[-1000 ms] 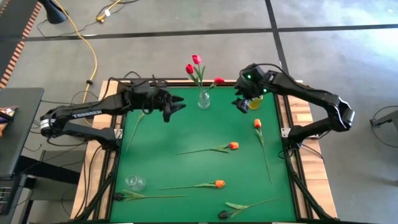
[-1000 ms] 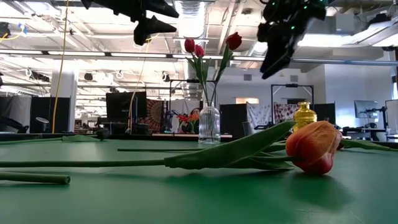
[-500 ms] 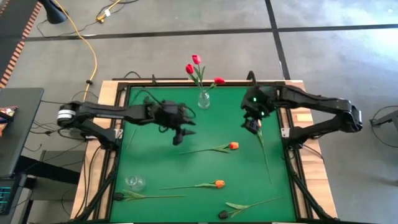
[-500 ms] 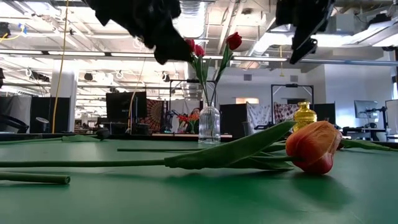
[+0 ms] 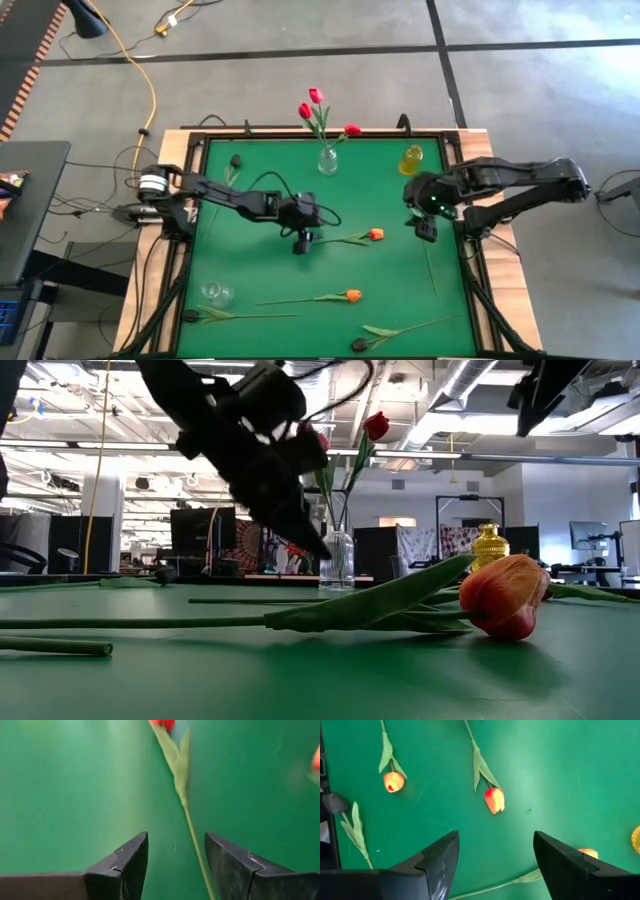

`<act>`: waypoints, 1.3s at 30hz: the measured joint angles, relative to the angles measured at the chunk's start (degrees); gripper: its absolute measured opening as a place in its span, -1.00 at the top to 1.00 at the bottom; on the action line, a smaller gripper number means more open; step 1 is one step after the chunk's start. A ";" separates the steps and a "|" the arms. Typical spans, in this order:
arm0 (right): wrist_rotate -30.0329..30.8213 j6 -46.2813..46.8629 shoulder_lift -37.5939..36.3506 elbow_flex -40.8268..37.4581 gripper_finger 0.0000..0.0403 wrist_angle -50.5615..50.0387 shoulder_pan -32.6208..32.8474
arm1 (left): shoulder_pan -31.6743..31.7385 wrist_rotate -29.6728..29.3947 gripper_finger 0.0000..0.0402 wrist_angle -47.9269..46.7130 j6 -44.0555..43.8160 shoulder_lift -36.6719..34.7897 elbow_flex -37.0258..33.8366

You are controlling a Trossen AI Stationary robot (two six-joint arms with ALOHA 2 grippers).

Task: Sort flowers into vase by color
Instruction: Put the top orange flower into the yellow vase

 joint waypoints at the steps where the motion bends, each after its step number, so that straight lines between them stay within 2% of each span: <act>1: 0.47 0.06 -0.54 0.00 -0.40 -0.01 0.60 | -0.56 -0.82 0.09 0.26 0.50 1.00 0.00; 13: 1.40 0.09 -6.30 0.00 -0.40 -4.58 2.97 | -5.08 -7.73 0.09 4.43 -0.98 10.69 5.74; 22: 6.94 -0.06 -9.77 -0.02 -0.40 -4.55 2.91 | -5.09 -9.08 0.14 3.41 -8.28 12.77 6.78; 27: 9.64 -0.48 -10.31 -0.02 -0.40 -4.60 2.91 | -5.09 -9.21 0.36 2.95 -8.40 12.77 6.80; 36: 10.33 -0.48 -10.25 -0.04 -0.40 -4.56 2.91 | -5.07 -9.32 0.92 2.22 -9.86 12.77 6.77; 39: 10.61 -0.49 -10.25 -0.04 -0.40 -4.56 2.91 | -5.03 -9.03 0.97 2.20 -9.88 12.71 6.75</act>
